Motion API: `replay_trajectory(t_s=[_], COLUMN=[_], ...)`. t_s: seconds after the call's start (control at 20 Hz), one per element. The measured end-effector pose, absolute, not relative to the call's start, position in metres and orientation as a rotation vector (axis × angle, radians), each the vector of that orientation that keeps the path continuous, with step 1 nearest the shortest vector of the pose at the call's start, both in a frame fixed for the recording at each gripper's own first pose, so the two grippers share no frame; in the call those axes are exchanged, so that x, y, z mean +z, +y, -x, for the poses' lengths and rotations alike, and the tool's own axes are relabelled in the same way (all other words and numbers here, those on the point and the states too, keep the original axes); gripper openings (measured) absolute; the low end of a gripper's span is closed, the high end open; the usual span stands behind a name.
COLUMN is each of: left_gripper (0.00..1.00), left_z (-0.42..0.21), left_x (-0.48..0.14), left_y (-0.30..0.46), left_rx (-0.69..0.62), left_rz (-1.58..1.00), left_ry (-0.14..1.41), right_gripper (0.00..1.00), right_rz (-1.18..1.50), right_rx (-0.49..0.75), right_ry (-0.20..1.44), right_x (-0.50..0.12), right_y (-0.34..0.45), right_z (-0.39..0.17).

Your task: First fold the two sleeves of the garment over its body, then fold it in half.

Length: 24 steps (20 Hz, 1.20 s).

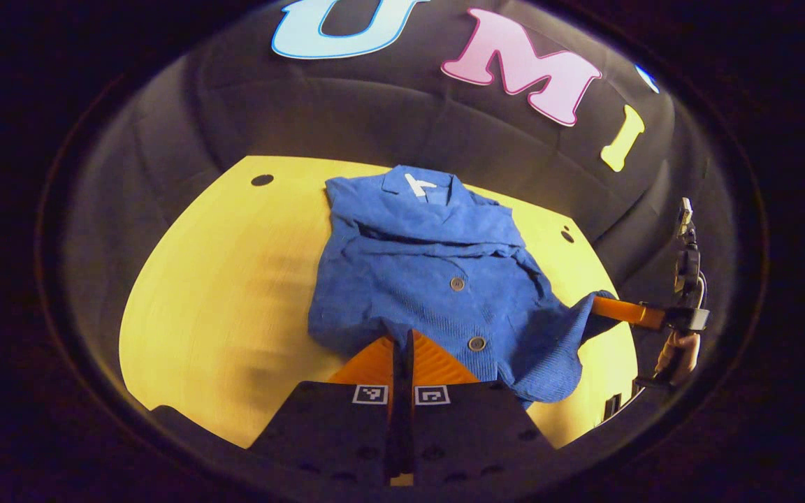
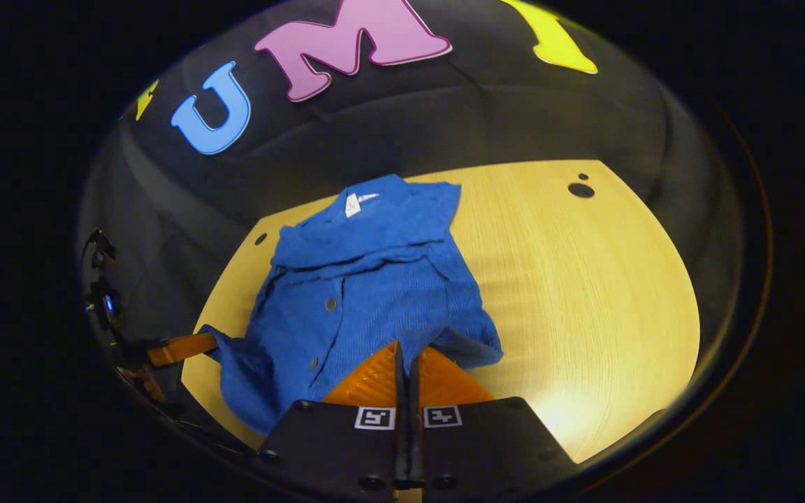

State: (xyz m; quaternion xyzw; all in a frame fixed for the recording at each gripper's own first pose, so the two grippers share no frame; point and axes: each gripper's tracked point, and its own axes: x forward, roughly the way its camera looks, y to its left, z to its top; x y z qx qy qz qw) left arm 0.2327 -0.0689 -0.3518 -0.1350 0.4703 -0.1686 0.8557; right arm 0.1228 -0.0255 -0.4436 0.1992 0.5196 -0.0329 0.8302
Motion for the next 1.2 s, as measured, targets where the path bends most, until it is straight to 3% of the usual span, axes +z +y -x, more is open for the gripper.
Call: replay_trajectory(t_s=[0.3, 0.7, 1.1, 1.2], left_gripper=[0.00, 0.00, 0.00, 0.07], left_z=[-0.326, -0.517, -0.603, -0.606], left_x=[-0.330, -0.315, -0.396, -0.424], left_y=[-0.075, -0.058, -0.065, -0.070], left_rx=[-0.344, -0.244, -0.235, -0.225], left_rz=[0.268, 0.256, 0.259, 0.256], left_ry=[0.816, 0.471, 0.413, 0.463], right_gripper=[0.01, 0.00, 0.01, 0.04], right_rz=[-0.406, -0.335, -0.296, -0.266], right_rx=[-0.038, -0.080, -0.215, -0.211], right_ry=[0.967, 0.773, 0.741, 0.763], right_x=[-0.433, -0.446, -0.543, -0.567], right_y=[-0.036, -0.086, -0.124, -0.125], right_z=[-0.218, -0.365, -0.432, -0.430])
